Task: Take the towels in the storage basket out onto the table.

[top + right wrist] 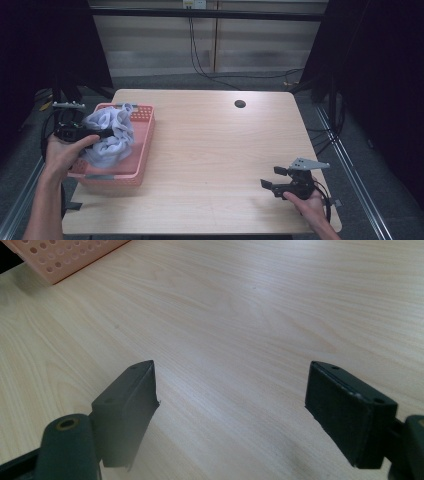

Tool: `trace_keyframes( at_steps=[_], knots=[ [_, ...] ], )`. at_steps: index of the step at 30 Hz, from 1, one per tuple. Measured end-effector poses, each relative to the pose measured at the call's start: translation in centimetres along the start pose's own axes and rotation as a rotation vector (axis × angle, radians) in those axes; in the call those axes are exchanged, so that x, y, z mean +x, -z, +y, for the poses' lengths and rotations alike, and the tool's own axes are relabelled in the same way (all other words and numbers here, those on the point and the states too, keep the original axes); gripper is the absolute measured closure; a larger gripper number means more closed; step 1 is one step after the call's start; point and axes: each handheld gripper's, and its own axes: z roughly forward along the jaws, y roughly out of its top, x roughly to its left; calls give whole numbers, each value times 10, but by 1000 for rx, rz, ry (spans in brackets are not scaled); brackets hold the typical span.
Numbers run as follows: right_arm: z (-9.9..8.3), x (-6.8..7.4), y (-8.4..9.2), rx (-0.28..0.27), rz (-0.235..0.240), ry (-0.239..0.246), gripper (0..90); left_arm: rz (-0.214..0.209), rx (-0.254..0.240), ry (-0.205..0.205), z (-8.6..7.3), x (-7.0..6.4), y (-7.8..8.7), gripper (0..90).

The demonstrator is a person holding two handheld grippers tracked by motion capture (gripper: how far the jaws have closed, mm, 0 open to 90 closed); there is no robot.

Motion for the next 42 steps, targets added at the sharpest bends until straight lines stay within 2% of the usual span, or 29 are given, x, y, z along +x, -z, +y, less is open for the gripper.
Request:
trace_keyframes(
  at_steps=[2, 4, 6, 10, 15, 17, 21, 25, 28, 33, 36, 42],
  knots=[
    [0, 0, 0, -2, 3, 2, 201, 2, -1, 1, 3, -1, 3, 493],
    [0, 0, 0, -2, 2, 3, 201, 23, -3, 5, 6, -3, 6, 493],
    [0, 0, 1, -3, 3, 0, 200, 7, -19, 5, 8, -5, 9, 492],
    [0, 0, 1, -2, 1, -1, 200, -3, -35, -36, 11, -12, 14, 487],
    [0, 1, 1, 5, 2, 8, 199, 9, -51, -46, 14, -23, 19, 488],
    [0, 1, 1, 3, 2, 3, 199, 17, -57, -64, 18, -31, 21, 488],
    [0, 1, 2, 2, 2, 3, 199, 4, -71, -85, 22, -40, 24, 487],
    [0, 1, 1, 4, 3, 4, 199, 6, -76, -92, 26, -47, 23, 485],
    [0, 1, 1, 5, 4, 5, 196, -15, -93, -86, 32, -53, 21, 483],
    [0, 0, 2, 5, 1, 2, 196, -21, -107, -115, 48, -68, 18, 484],
    [0, 0, 2, 3, 2, 2, 196, -23, -110, -126, 53, -73, 16, 484],
    [0, 0, 3, 3, 0, 4, 196, -51, -91, -150, 59, -91, 1, 483]
  ],
)
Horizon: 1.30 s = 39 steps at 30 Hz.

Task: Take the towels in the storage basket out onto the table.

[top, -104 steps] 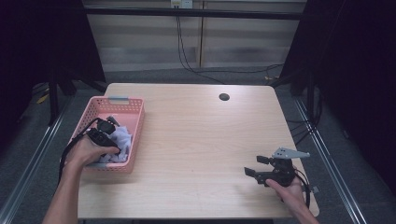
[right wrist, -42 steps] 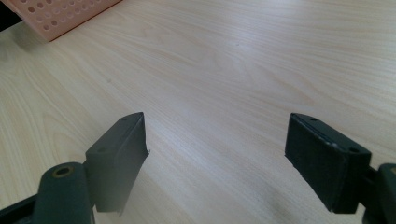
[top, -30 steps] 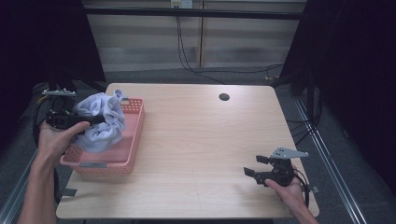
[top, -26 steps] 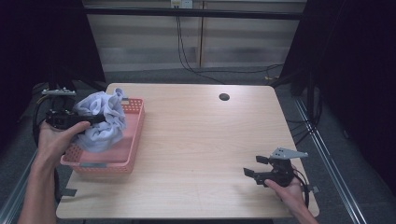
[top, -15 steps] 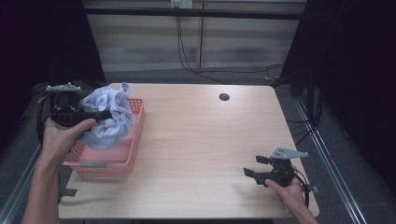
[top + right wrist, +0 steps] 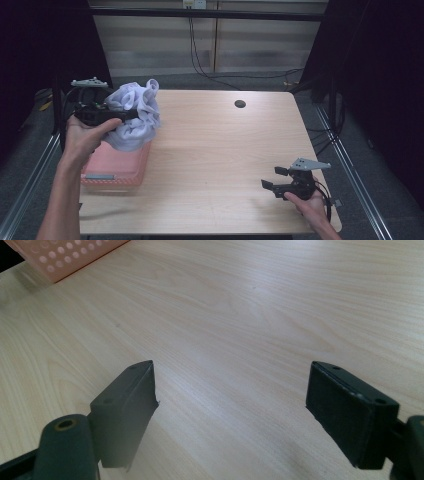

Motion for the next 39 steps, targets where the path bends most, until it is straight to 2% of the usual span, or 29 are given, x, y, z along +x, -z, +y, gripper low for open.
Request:
trace_keyframes(
  at_steps=[4, 5, 6, 9, 12, 14, 15, 16, 18, 19, 22, 25, 26, 28, 31, 34, 36, 39],
  knots=[
    [0, 0, 0, 0, -1, 1, 196, -21, 34, -17, -1, -10, -19, 481],
    [0, -1, 0, 0, -1, 5, 197, -47, 36, -11, -2, -16, -30, 480],
    [0, -1, 0, 0, -1, 5, 197, -47, 36, -11, -2, -16, -30, 480],
    [0, -1, -1, 2, 1, 5, 201, -57, 62, -49, 1, -29, -44, 480],
    [0, -1, 0, 1, 1, 7, 202, -86, 73, -74, 6, -42, -55, 480],
    [0, -1, 0, 0, 0, 5, 208, -98, 90, -108, 10, -57, -65, 478],
    [0, 0, 0, -1, 0, 4, 210, -98, 90, -108, 10, -57, -65, 477],
    [0, 0, 0, -1, 0, 4, 210, -107, 85, -104, 10, -62, -70, 477],
    [0, 0, 1, -3, -1, 6, 216, -137, 100, -111, 6, -71, -83, 476],
    [0, 0, 2, -6, -4, 8, 216, -144, 108, -101, 4, -75, -88, 475],
    [0, -1, 2, -7, -6, 8, 216, -158, 159, -125, -5, -88, -110, 473],
    [0, -1, 2, -6, -5, 5, 212, -212, 172, -118, -19, -101, -133, 466],
    [0, -1, 2, -6, -5, 5, 212, -212, 172, -118, -19, -101, -133, 465],
    [0, -2, 2, -6, -2, 6, 210, -227, 206, -139, -26, -107, -147, 463],
    [0, -1, 2, -6, -2, 9, 209, -236, 239, -133, -41, -114, -169, 461],
    [-1, -1, 2, -2, -2, 9, 206, -251, 277, -163, -55, -122, -185, 460],
    [-1, -2, 1, 2, -1, 8, 205, -259, 286, -141, -65, -125, -196, 459],
    [0, -1, 0, 3, 3, 4, 204, -272, 293, -186, -80, -132, -211, 433]
  ],
)
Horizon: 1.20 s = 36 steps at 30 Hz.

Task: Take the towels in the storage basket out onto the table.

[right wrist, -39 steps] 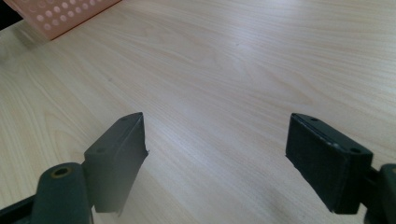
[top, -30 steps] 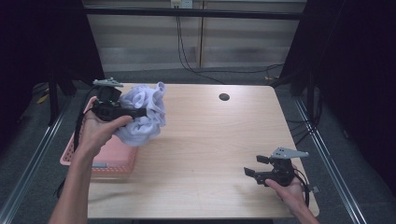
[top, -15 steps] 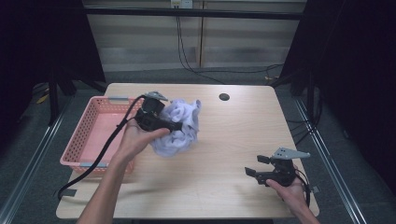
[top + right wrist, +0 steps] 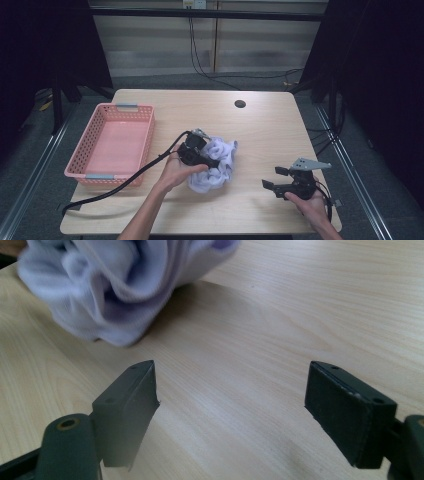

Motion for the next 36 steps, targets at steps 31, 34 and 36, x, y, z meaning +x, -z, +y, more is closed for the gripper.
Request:
trace_keyframes(
  at_steps=[31, 34, 36],
  knots=[
    [21, 26, -9, -7, 90, 89, 285, 10, -208, 33, -41, -3, 76, 330],
    [25, 35, -17, 5, 105, 112, 303, 24, -211, 31, -54, -3, 81, 384],
    [29, 41, -22, 9, 112, 123, 311, 38, -214, 51, -63, -1, 84, 384]
  ],
)
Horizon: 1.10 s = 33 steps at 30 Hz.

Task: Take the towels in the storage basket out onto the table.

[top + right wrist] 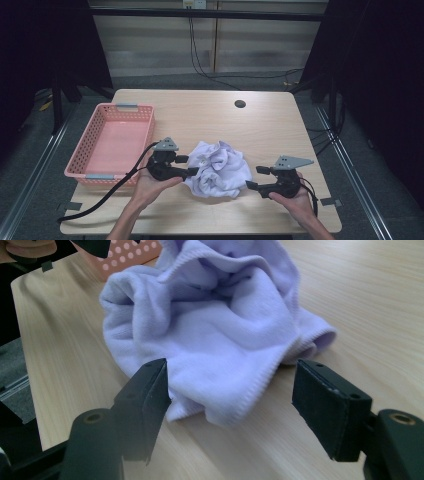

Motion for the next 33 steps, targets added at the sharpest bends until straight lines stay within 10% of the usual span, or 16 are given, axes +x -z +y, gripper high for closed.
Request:
trace_keyframes(
  at_steps=[9, 14, 21, 26, 33],
  knots=[
    [32, 19, -33, -19, 74, 34, 356, 49, 65, 21, -32, 6, -10, 440],
    [39, 31, -62, 5, 123, 57, 364, -22, 97, 29, -38, 3, -33, 523],
    [40, 42, -77, 38, 155, 96, 386, -51, 154, -83, -32, -22, -59, 678],
    [36, 37, -73, 50, 116, 91, 680, -91, 110, -73, -29, -23, -55, 880],
    [39, 12, -49, -3, 31, 31, 742, -94, -58, -23, -13, -15, -19, 885]
  ],
)
